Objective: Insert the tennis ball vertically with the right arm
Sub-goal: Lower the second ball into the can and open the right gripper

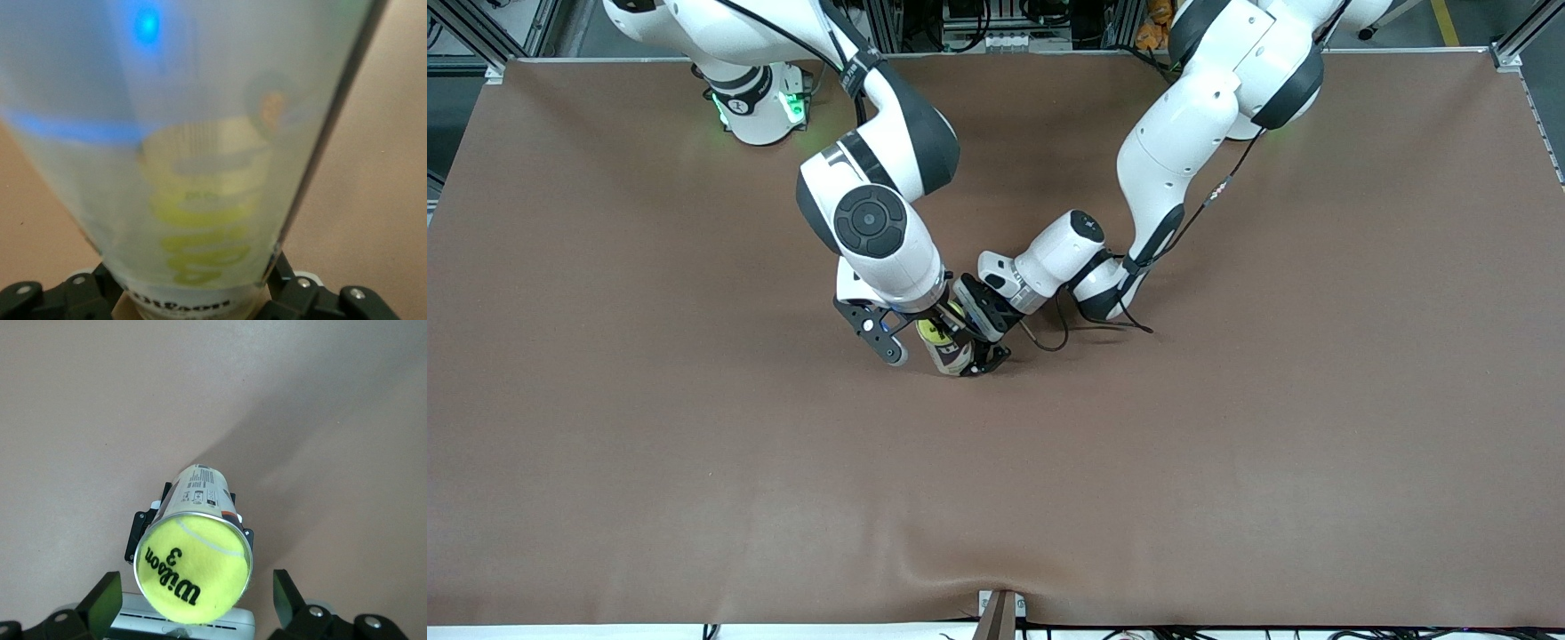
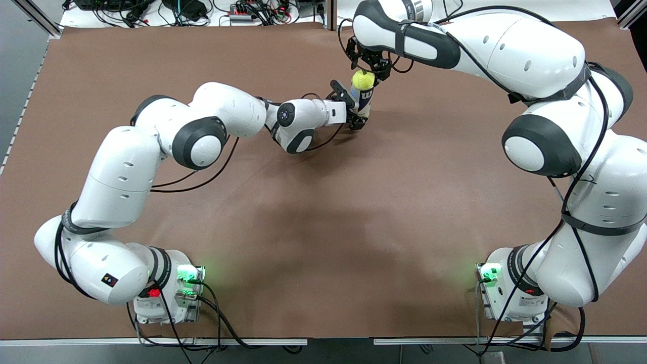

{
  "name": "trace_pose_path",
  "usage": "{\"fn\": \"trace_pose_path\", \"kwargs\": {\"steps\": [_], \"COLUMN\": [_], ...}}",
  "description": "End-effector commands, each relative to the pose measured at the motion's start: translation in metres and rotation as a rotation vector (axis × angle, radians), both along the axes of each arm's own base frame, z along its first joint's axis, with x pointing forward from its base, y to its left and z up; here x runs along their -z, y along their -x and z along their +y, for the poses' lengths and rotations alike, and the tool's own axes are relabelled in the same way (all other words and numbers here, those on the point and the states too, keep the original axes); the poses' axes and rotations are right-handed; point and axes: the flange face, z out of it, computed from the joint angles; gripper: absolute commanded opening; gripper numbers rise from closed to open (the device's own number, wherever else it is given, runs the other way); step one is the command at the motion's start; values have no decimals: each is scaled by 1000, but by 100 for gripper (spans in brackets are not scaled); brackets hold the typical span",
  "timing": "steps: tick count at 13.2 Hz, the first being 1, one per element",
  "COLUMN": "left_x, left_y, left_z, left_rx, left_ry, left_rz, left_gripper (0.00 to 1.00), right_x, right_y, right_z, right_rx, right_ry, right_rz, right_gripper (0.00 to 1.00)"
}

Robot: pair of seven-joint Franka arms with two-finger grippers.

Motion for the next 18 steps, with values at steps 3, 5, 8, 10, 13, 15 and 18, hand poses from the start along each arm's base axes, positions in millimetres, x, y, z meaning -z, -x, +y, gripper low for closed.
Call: {"fn": "trace_pose_path", "kwargs": {"steps": [3, 5, 8, 10, 13, 15, 18], "left_x": [-1, -1, -2, -2, -2, -2, -2], "left_y": [0, 0, 0, 0, 0, 0, 0], "left_z": [1, 1, 0, 0, 0, 0, 0], "left_rx": [4, 3, 4, 4, 4, 4, 4], "left_ry": [6, 7, 7, 7, 7, 7, 7], "left_rz": [-8, -7, -9, -9, -9, -9, -9], "left_gripper": [91, 94, 93, 92, 92, 92, 92], "right_x": [-15, -23, -24, -18, -5, 11, 8], "right_y": [-4, -3, 2, 2, 0, -2, -4], "right_z": [-6, -14, -17, -16, -16, -16, -17], "right_rx": [-2, -75, -109, -110, -107, -106, -110], "right_ry": [4, 17, 31, 34, 48, 61, 56], "right_rz": [20, 63, 106, 110, 118, 126, 122], "right_gripper": [100, 100, 100, 100, 100, 100, 100]}}
